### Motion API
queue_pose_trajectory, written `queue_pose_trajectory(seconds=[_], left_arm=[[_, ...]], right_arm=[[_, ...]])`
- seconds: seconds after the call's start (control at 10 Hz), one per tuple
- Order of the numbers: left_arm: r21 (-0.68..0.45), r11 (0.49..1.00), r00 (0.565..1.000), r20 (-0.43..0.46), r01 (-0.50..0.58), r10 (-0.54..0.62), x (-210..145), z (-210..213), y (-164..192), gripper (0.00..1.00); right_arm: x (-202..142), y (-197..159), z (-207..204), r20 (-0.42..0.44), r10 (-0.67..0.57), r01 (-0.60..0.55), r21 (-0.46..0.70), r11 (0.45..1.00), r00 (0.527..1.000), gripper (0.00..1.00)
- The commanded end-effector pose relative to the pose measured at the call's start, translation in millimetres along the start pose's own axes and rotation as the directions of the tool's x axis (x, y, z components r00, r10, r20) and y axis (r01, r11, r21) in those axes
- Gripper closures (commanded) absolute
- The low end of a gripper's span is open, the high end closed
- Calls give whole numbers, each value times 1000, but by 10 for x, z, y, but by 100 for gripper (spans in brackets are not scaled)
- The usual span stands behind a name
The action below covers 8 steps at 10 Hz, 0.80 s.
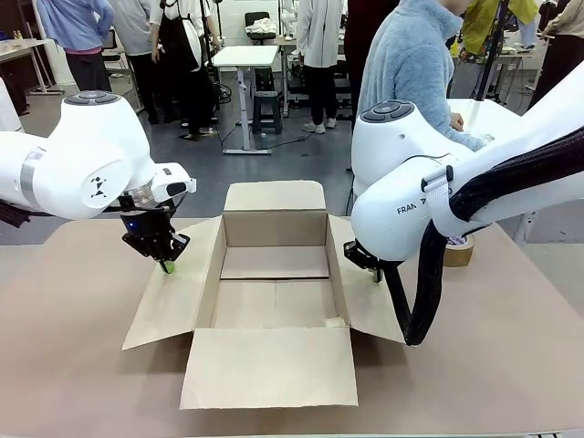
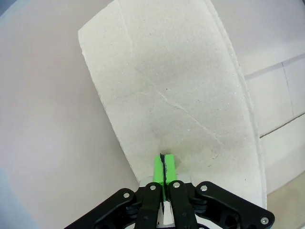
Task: Wrap the clocks to prevent damage.
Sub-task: Open the side flaps of the Package Box, then once the human has placed the objects inside and stepped back, release both hands from the side flaps of the Package Box.
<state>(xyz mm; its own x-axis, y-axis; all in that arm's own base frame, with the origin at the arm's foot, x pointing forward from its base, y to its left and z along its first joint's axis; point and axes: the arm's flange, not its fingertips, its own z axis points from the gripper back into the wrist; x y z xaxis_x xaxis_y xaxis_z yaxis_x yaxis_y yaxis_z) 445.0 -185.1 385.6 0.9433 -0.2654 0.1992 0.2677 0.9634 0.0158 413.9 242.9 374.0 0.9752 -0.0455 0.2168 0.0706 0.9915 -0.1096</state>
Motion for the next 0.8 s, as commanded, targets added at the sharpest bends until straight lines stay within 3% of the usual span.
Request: queue_pose_trajectory(seconds=[0.0, 0.7], left_arm=[[2, 1000, 1000, 11, -1, 0, 0, 54, 5, 99], [2, 1000, 1000, 11, -1, 0, 0, 54, 5, 99]], right_arm=[[-9, 2, -20, -7, -4, 3, -4, 1000, 1000, 99], [-9, 2, -20, -7, -4, 3, -4, 1000, 1000, 99]])
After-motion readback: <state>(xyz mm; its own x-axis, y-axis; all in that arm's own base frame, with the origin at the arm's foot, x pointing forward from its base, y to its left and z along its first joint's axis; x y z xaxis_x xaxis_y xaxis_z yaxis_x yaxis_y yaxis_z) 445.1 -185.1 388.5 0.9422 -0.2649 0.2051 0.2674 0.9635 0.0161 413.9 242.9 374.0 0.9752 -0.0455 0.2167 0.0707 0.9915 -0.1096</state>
